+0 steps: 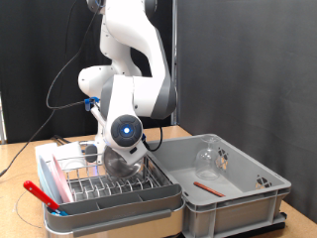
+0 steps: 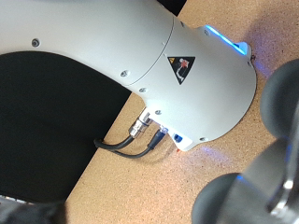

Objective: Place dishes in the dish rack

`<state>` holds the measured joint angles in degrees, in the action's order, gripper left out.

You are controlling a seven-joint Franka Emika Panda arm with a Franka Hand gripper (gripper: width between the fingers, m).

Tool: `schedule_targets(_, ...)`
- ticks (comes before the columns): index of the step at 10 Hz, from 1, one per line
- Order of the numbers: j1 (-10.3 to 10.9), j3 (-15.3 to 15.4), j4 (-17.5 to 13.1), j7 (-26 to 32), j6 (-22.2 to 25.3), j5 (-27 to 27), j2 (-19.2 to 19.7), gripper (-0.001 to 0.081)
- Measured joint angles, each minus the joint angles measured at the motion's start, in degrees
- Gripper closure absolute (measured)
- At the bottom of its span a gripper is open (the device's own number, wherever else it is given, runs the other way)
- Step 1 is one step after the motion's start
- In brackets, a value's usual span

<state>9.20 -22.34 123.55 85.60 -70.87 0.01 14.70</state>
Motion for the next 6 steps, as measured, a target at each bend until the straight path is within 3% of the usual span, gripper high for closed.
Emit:
schedule_targets(1,0.0,0.0,0.0,0.1,0.0,0.1,0.2,0.032)
schedule_targets(3,0.0,0.0,-0.1,0.3,0.0,0.4,0.2,0.004)
schedule_targets(6,0.0,0.0,-0.2,1.1,0.7,0.5,0.2,0.0009)
